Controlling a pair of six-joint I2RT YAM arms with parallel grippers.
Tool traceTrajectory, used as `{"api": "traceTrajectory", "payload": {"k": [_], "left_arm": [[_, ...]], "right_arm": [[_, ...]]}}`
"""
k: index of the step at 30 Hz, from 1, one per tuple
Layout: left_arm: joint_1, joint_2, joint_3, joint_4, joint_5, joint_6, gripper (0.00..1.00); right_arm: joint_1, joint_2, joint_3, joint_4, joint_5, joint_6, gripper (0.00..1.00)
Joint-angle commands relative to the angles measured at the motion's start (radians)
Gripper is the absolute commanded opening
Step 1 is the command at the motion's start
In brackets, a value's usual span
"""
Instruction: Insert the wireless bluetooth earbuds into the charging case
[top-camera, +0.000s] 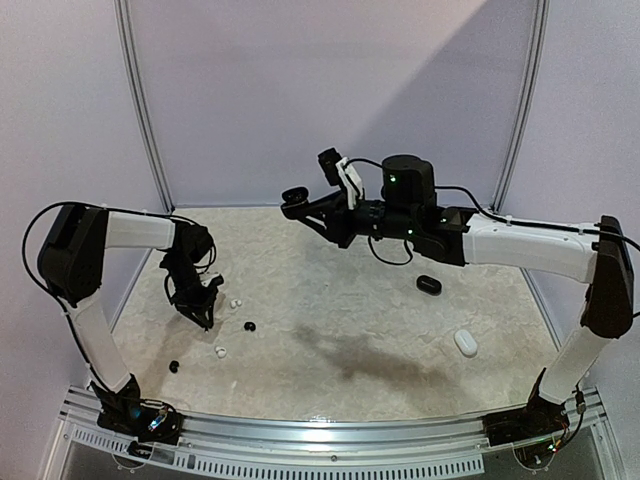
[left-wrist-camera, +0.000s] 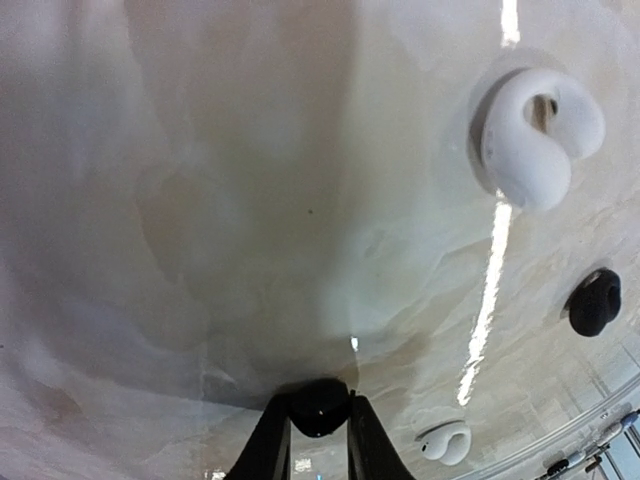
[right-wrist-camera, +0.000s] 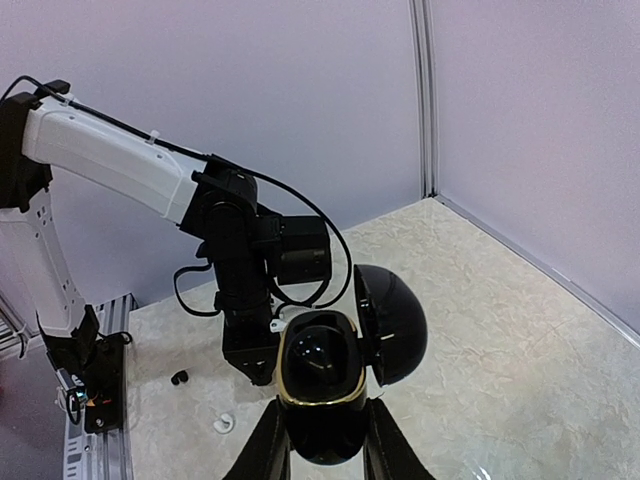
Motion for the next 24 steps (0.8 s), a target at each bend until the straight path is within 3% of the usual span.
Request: {"api": "traceTrajectory", "payload": {"k": [1,13,21,24], "left_arm": [[-0.008,-0.045,0.027,0.088,-0.026,0.032,0.0],[0.008,-0.257,0.56,-0.034,0.088,0.204,0.0],[-0.027,-0.543,0.497,0.364,0.243,0.184,0.0],[-0.066,-0.591,0.505,0.395,0.291,0.213,0.0]], "right_arm": [[0.007,0.018,0.032,-0.016,-0.016,-0.009,0.0],[0.007,0.068,0.09,0.08,-0.074,-0.082,0.0],[0.012,0.123,0.171,0.206,-0.063,-0.109,0.0],[0.022,0.144,0.203,0.253,-0.042,-0.112,0.0]]}}
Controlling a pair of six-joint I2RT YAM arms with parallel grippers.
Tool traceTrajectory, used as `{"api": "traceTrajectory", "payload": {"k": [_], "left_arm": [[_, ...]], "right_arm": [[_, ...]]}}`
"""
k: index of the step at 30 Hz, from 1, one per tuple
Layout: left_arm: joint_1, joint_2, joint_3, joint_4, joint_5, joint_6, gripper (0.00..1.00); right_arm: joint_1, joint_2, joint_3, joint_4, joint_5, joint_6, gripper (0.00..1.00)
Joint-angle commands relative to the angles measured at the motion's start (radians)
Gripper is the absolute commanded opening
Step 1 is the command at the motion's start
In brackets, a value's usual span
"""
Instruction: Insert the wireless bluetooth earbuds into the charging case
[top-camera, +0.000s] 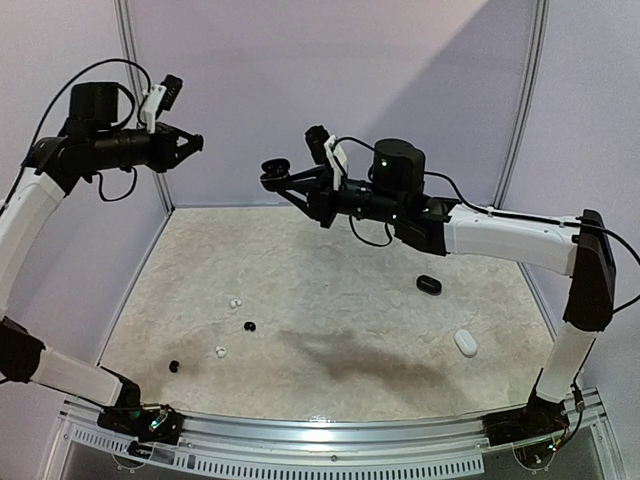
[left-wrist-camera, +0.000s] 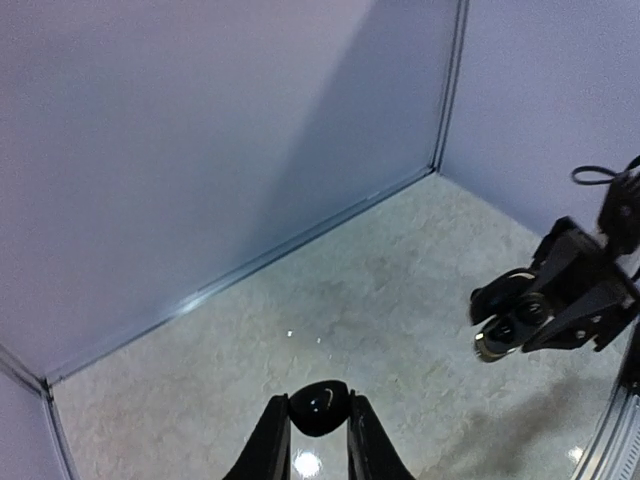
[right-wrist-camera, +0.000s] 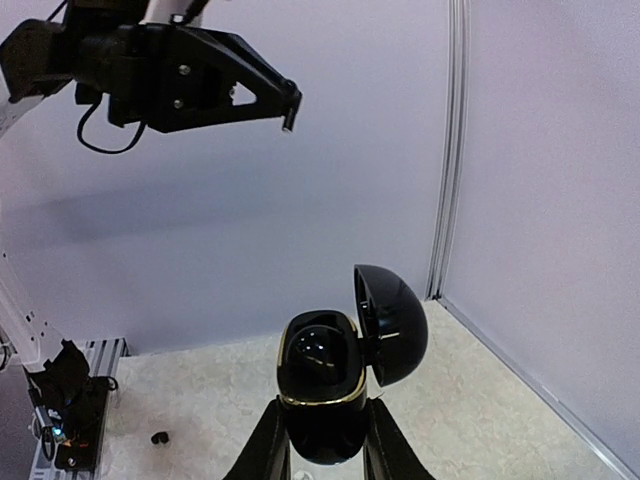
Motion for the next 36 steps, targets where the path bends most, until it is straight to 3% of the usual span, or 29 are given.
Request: {"api": "traceTrajectory", "payload": {"k": [1,6,17,36], "left_arm": [[-0.057,-0.044,-0.011,0.138,0.112,0.034,0.0],[-0.107,-0.061,-0.009,0.155,0.183,0.04,0.0],[-0.207,-0.063,-0.07,0.214,0.17,0.14,0.0],[-0.218,-0.048,-0.101,0.21,0.065,0.234,0.0]], "right_arm": [[0.023,0.042,0.068,0.119,0.023,-0.023,0.0],[0.041,0.093,0.128,0.182,0.06,-0.057,0.0],[0.062,0.141,0.188,0.185,0.065,-0.063,0.0],[0.063,0.137,0.188,0.215,0.001,-0.076,0.0]]}}
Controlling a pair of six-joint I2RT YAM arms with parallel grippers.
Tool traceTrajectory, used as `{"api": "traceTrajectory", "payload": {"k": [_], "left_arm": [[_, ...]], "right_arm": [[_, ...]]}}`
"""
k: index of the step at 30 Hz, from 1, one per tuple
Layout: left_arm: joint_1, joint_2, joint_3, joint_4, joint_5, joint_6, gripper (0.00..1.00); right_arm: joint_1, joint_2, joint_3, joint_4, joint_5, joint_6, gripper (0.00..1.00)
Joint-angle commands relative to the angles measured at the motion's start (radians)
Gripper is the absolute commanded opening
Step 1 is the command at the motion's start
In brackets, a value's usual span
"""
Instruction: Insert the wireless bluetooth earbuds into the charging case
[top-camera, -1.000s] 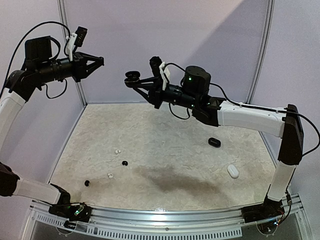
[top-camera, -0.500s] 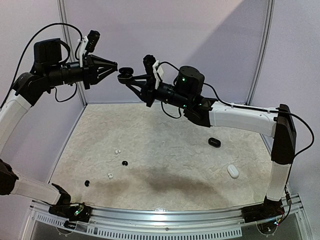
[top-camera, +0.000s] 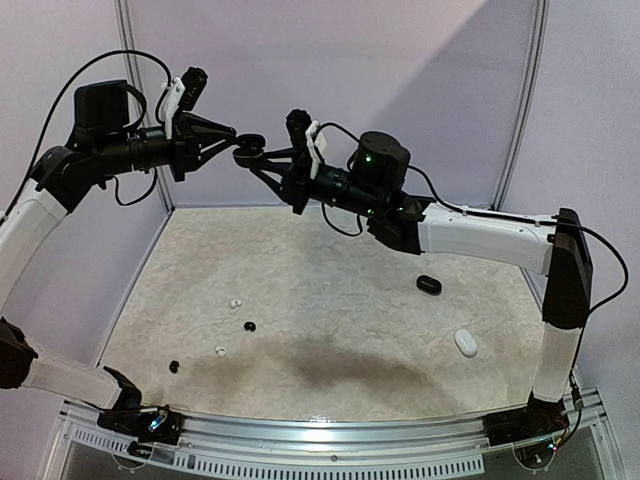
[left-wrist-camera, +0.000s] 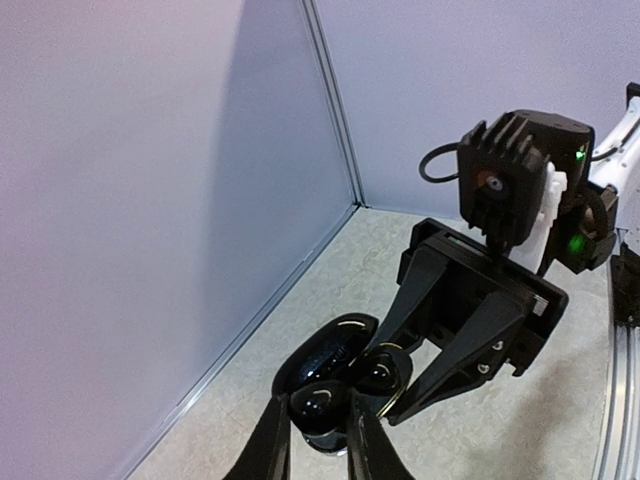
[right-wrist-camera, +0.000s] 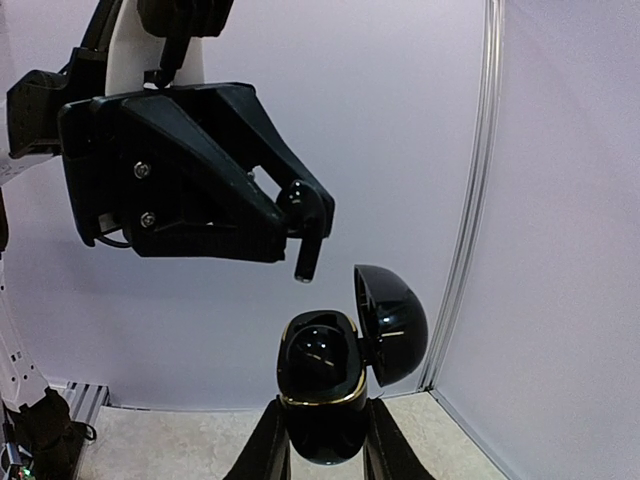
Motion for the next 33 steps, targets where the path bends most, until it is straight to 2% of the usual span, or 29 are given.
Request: {"api": "traceTrajectory", "payload": {"k": [1,16,26,33], "left_arm": [[-0.017,0.009,-0.017,0.005,-0.025,0.024,0.0],[-0.04,0.007,-0.047,0.026,-0.087,0.068,0.0],[-0.042,0.0,-0.064,0.016,-0.08,0.072,0.0],[-0.042,-0.006,-0.071,0.04,-0.064,0.03,0.0]], "right_arm": [[0.007,0.008,0.023,0.031,-0.021,-0.006,0.0],[0.014,0.01,0.031,0.039,-0.031,0.009,0.0],[0.013,0.005,0.03,0.061,-0.001,0.014,0.0],[0.014,0.018,0.041,0.128,0.024,0.111,0.0]]}}
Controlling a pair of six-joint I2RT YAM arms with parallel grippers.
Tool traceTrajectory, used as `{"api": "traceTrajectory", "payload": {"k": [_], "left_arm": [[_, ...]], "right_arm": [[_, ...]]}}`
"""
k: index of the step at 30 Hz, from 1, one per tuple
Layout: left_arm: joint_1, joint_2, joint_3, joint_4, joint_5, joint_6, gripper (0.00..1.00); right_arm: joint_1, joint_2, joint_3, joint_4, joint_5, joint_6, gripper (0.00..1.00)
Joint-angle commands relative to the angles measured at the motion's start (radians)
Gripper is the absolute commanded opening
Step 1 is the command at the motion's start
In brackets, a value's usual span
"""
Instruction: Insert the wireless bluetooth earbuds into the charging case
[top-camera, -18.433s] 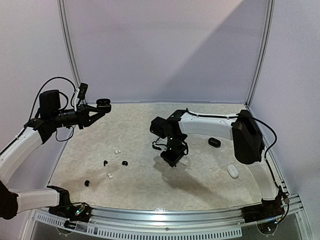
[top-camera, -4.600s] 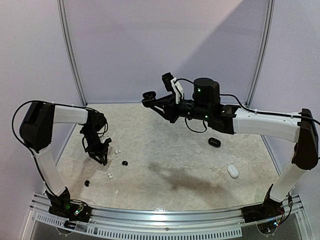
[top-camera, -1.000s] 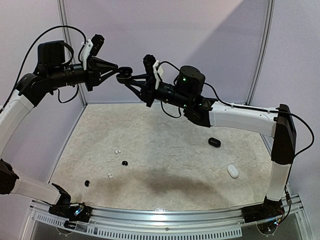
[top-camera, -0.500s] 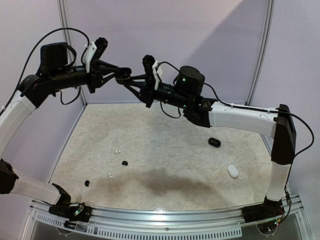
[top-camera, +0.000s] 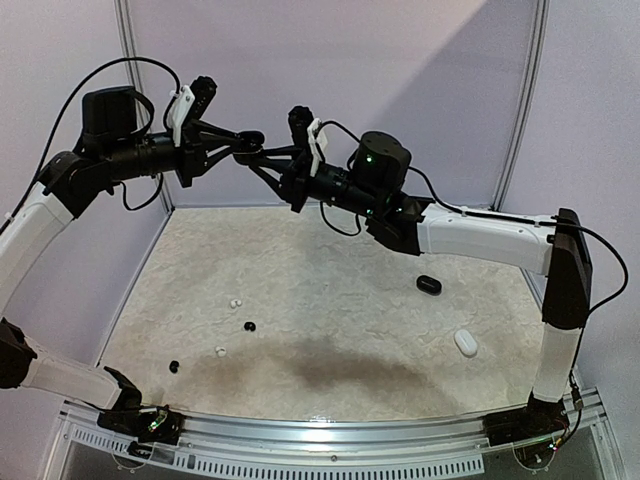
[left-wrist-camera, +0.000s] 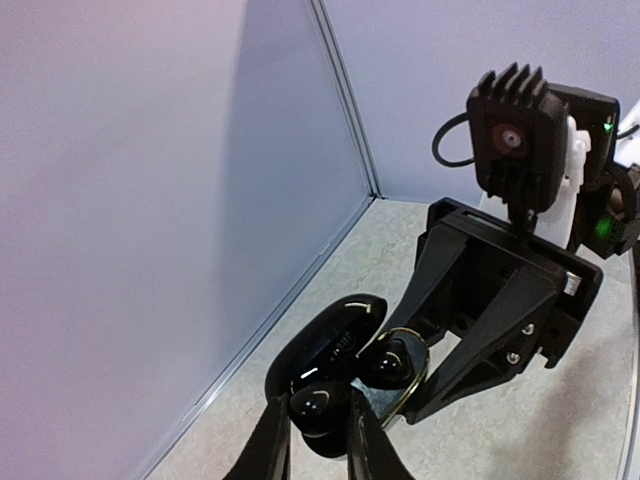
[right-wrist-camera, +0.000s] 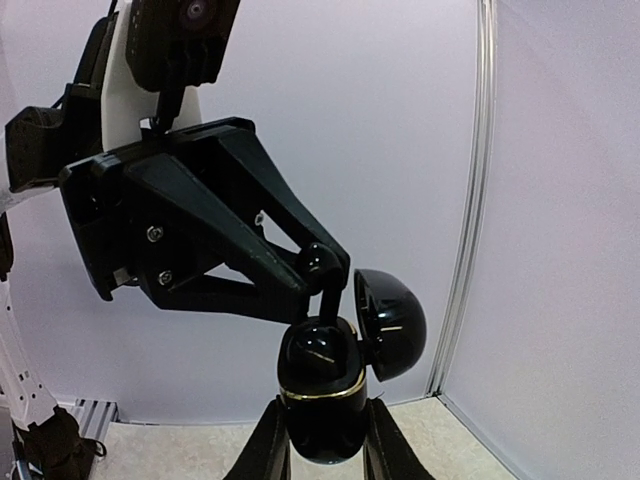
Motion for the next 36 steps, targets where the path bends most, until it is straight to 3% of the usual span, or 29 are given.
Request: {"api": "traceTrajectory", "payload": {"k": [1,13,26,36], "left_arm": [[-0.015,-0.004,-0.021,0.01,0.005,-0.035,0.0],[-0.015,0.016,-0.007,0.023,-0.003,-0.068,0.0],[-0.016,0.039,-0.007,0.002,-0.022,-0.104,0.15],[-0.016,0.029,-0.017,-0.01,-0.025,-0.096,0.19]], "right_arm": [[0.008,0.019,0.041,0.105,0.014,0.083,0.0],[0.007,0.026,0.032,0.12,-0.015,0.1,0.0],[0.007,0.035,0.047,0.1,-0.02,0.092,0.0],[0.008,0.032,0.045,0.097,-0.017,0.088,0.0]]}}
